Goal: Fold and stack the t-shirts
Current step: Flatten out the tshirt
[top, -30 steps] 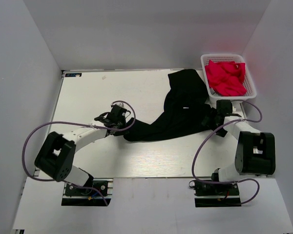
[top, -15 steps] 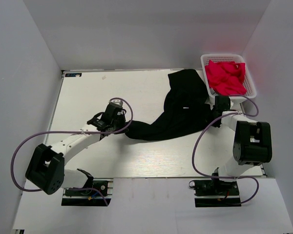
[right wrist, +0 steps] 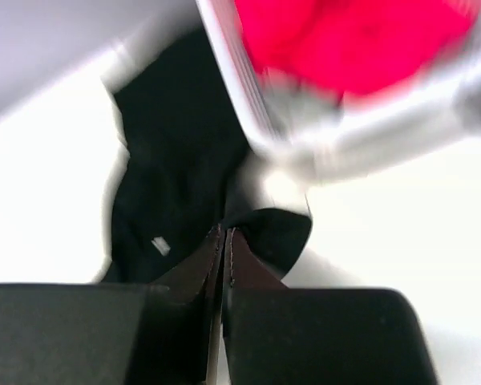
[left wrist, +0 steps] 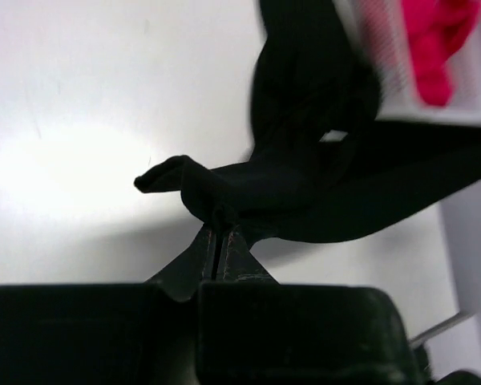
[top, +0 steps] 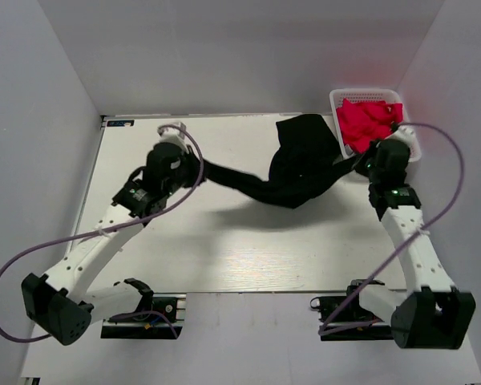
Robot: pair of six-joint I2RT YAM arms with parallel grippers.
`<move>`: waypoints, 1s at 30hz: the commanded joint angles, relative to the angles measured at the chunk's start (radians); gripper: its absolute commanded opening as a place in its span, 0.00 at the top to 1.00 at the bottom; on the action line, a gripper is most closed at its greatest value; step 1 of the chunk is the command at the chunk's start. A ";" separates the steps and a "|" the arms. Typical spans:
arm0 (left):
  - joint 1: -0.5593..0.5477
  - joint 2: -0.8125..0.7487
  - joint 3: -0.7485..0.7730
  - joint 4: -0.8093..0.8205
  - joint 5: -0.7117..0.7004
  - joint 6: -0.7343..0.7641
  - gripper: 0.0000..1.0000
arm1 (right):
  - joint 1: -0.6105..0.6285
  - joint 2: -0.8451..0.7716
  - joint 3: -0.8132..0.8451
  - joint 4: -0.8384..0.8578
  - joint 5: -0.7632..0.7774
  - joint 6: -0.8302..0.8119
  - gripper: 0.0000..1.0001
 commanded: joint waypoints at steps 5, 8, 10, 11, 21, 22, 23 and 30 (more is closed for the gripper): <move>0.010 -0.145 0.342 -0.076 -0.202 0.026 1.00 | -0.003 -0.187 0.332 -0.077 0.032 -0.114 1.00; 0.010 -0.174 0.432 -0.119 -0.262 0.041 1.00 | -0.005 -0.205 0.478 -0.107 0.025 -0.137 1.00; 0.010 -0.201 0.512 -0.130 -0.273 0.064 1.00 | -0.007 -0.215 0.590 -0.143 0.025 -0.145 1.00; 0.010 -0.202 0.565 -0.142 -0.273 0.064 1.00 | -0.005 -0.219 0.614 -0.144 0.022 -0.160 1.00; 0.010 -0.206 0.933 -0.216 -0.264 0.199 1.00 | -0.005 -0.192 1.015 -0.204 -0.048 -0.257 1.00; 0.010 -0.206 0.964 -0.216 -0.253 0.210 1.00 | -0.005 -0.189 1.019 -0.183 -0.051 -0.261 1.00; 0.010 -0.197 0.975 -0.205 -0.253 0.222 1.00 | -0.005 -0.186 1.023 -0.181 -0.053 -0.265 1.00; 0.000 -0.036 1.017 -0.179 -0.449 0.319 1.00 | -0.005 -0.057 1.007 -0.151 -0.131 -0.232 1.00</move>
